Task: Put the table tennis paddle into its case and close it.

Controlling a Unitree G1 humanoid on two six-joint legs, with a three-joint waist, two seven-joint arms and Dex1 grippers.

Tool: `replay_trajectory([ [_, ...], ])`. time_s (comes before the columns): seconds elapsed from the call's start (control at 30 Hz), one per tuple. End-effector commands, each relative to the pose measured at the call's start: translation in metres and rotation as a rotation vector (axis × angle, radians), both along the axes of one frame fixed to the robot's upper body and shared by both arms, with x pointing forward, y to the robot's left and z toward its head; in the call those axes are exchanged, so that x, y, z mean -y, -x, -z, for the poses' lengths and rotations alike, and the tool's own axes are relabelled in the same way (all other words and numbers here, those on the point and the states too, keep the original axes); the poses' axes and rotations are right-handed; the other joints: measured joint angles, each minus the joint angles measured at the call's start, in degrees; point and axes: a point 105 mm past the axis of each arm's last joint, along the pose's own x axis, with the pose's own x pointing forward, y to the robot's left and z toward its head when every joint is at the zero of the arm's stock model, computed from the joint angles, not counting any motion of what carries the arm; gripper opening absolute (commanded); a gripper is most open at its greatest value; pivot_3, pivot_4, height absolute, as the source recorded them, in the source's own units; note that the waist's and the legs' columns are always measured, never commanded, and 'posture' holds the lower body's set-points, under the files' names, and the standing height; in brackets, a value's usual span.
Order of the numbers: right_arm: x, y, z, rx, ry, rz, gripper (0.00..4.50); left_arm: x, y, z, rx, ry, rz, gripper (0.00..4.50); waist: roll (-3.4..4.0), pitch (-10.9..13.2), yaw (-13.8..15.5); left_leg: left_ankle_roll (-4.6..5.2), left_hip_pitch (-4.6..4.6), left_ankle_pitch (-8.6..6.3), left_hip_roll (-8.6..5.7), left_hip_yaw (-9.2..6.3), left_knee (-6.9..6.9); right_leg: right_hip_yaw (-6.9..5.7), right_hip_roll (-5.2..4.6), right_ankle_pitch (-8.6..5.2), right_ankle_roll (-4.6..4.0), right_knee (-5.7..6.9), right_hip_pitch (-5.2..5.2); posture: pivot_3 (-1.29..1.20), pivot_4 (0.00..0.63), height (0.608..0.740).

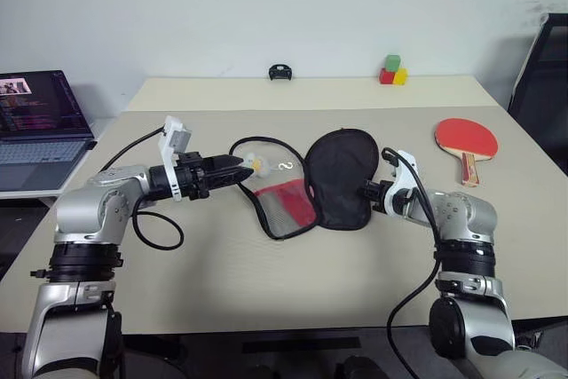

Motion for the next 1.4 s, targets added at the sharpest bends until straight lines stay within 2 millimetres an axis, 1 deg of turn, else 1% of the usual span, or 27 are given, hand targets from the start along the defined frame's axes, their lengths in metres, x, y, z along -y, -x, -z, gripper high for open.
replay_trajectory([
  [0.03, 0.013, 0.006, -0.016, 0.05, -0.002, 0.034, 0.02, 0.009, -0.001, -0.013, 0.051, 0.003, 0.044, 2.84, 0.0, 0.0, 0.03, 0.01, 0.0, 0.0, 0.0, 0.0, 0.0, 0.0, 0.01, 0.0, 0.0, 0.0, 0.0, 0.0, 0.15, 0.74],
  [0.2, 0.027, 0.014, -0.017, 0.039, -0.021, 0.093, 0.02, 0.019, -0.001, -0.011, 0.044, 0.002, 0.083, 2.84, 0.0, 0.0, 0.16, 0.01, -0.01, 0.0, 0.0, 0.0, 0.0, 0.01, 0.01, 0.0, 0.0, 0.0, 0.0, 0.0, 0.15, 0.74],
  [0.4, 0.034, 0.025, -0.018, 0.024, -0.039, 0.124, 0.02, 0.024, -0.001, -0.01, 0.04, 0.003, 0.101, 2.84, 0.0, 0.0, 0.17, 0.03, -0.01, 0.01, 0.0, -0.01, 0.0, 0.01, 0.03, 0.0, 0.0, 0.01, 0.0, 0.0, 0.15, 0.74],
  [0.5, 0.038, 0.026, -0.016, 0.019, -0.038, 0.139, 0.02, 0.027, -0.002, -0.009, 0.038, 0.002, 0.109, 2.84, 0.0, 0.0, 0.17, 0.04, -0.01, 0.0, 0.01, 0.0, 0.0, 0.03, 0.04, 0.0, 0.0, 0.01, 0.0, 0.0, 0.15, 0.74],
  [0.6, 0.045, 0.023, -0.018, 0.026, -0.029, 0.158, 0.02, 0.029, -0.002, -0.008, 0.036, 0.003, 0.115, 2.84, 0.0, 0.0, 0.17, 0.08, -0.01, -0.01, 0.0, 0.0, 0.0, 0.03, 0.04, 0.0, 0.0, 0.01, 0.0, 0.0, 0.15, 0.74],
  [0.8, 0.058, 0.008, -0.026, 0.039, 0.008, 0.155, 0.02, 0.033, -0.004, -0.009, 0.036, 0.005, 0.128, 2.84, 0.0, 0.0, 0.12, 0.16, 0.0, -0.03, 0.0, 0.02, 0.01, 0.04, 0.06, 0.0, 0.0, 0.01, 0.01, 0.0, 0.15, 0.74],
  [1.0, 0.063, -0.001, -0.024, 0.032, 0.039, 0.153, 0.02, 0.035, -0.004, -0.009, 0.037, 0.003, 0.135, 2.84, 0.0, 0.0, 0.02, 0.17, 0.0, -0.04, 0.06, 0.02, 0.01, 0.07, 0.14, 0.0, 0.0, 0.01, 0.01, 0.0, 0.15, 0.74],
  [1.13, 0.063, -0.001, -0.021, 0.026, 0.056, 0.14, 0.91, 0.034, -0.003, -0.009, 0.037, 0.004, 0.131, 2.84, 0.0, 0.0, 0.03, 0.17, -0.01, -0.04, 0.06, 0.03, 0.01, 0.08, 0.14, 0.0, 0.0, 0.01, 0.01, 0.0, 0.15, 0.74],
  [1.27, 0.066, -0.003, -0.023, 0.048, 0.102, 0.138, 2.33, 0.033, -0.002, -0.008, 0.036, 0.003, 0.127, 2.84, 0.0, 0.0, 0.03, 0.18, -0.01, -0.04, 0.08, 0.02, 0.01, 0.08, 0.15, 0.0, 0.0, 0.01, 0.01, 0.0, 0.15, 0.74],
  [1.3, 0.069, -0.003, -0.025, 0.064, 0.132, 0.145, 2.58, 0.033, -0.001, -0.008, 0.036, 0.002, 0.126, 2.84, 0.0, 0.0, 0.03, 0.18, -0.01, -0.04, 0.08, 0.02, 0.01, 0.09, 0.15, 0.0, 0.0, 0.01, 0.01, 0.0, 0.15, 0.74],
  [1.4, 0.08, 0.001, -0.035, 0.118, 0.196, 0.167, 2.58, 0.032, 0.0, -0.008, 0.036, 0.001, 0.125, 2.84, 0.0, 0.0, 0.1, 0.19, -0.01, -0.04, 0.08, 0.02, 0.02, 0.08, 0.16, 0.0, 0.0, 0.0, 0.01, 0.0, 0.15, 0.74],
])
